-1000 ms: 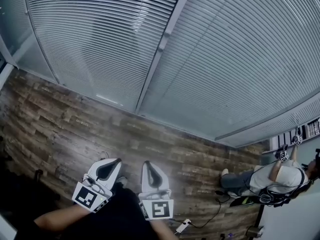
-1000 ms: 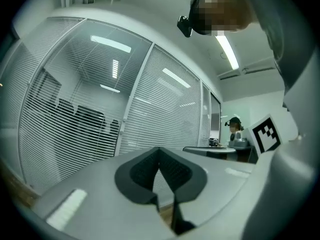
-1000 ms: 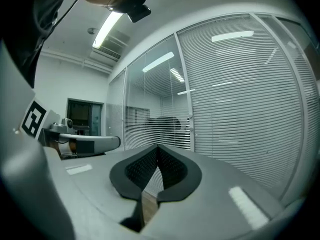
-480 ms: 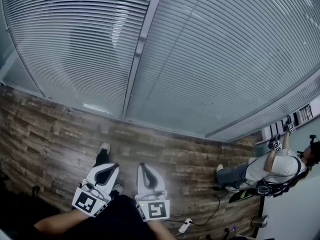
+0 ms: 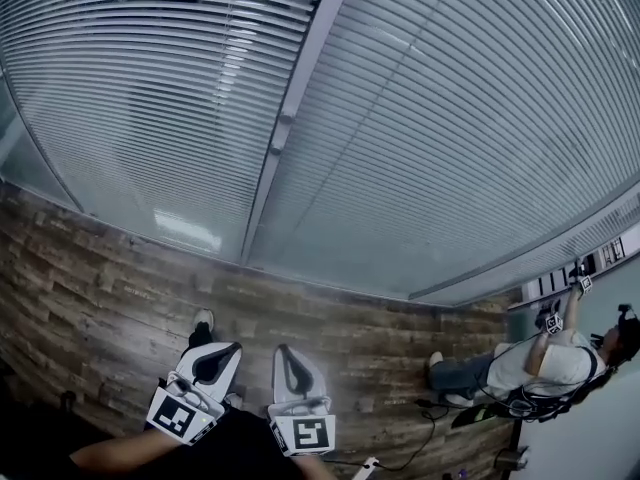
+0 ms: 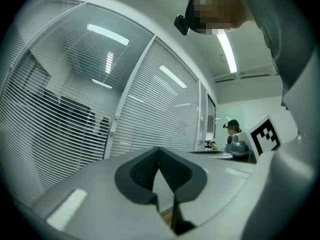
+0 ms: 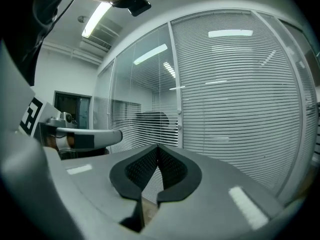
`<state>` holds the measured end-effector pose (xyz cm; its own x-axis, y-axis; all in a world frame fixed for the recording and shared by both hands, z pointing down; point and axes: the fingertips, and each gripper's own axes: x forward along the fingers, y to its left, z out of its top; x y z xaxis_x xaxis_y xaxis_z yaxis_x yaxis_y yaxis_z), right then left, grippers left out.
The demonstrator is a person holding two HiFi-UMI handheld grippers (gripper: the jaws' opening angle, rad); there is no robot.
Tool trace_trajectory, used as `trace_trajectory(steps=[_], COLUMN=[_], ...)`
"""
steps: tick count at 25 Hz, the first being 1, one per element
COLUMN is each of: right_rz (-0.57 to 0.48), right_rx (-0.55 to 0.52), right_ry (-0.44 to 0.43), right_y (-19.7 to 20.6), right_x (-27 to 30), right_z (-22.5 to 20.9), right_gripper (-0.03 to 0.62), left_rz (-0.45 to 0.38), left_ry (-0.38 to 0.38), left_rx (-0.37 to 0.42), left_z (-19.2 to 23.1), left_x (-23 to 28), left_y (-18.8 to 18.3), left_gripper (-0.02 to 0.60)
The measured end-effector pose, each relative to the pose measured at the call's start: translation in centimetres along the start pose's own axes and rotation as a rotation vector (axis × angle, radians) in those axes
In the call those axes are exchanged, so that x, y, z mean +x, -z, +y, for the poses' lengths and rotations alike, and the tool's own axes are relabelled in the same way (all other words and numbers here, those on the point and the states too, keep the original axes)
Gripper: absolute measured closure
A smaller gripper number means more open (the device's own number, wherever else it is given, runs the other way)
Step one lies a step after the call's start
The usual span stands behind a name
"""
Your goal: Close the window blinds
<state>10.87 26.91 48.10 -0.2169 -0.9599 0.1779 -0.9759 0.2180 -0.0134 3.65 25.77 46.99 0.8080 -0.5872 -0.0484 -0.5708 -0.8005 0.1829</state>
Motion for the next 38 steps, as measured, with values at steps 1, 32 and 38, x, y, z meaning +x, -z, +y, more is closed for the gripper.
trace_trajectory(steps=[1, 32, 38], right_rz=[0.014, -0.063, -0.074], right_rx=[-0.002, -0.001, -0.033], right_ry=[-0.005, 0.159, 0.133], right_y=[-0.1, -10.1, -10.9], right_x=[1.0, 27.9, 31.5], right_z=[0.0, -6.3, -7.8], right_gripper=[0.591, 0.588, 0.524], left_rz=[-0.001, -0.024, -0.024], left_ry=[-0.003, 0.063, 0.019], left_rx=[-0.006, -0.043, -0.034], left_z=[0.8, 23.7, 24.9], left_x=[0.6, 13.2, 14.8], left_y=[-0.3, -6.4, -5.9], left_gripper=[0.583, 0.583, 0.583])
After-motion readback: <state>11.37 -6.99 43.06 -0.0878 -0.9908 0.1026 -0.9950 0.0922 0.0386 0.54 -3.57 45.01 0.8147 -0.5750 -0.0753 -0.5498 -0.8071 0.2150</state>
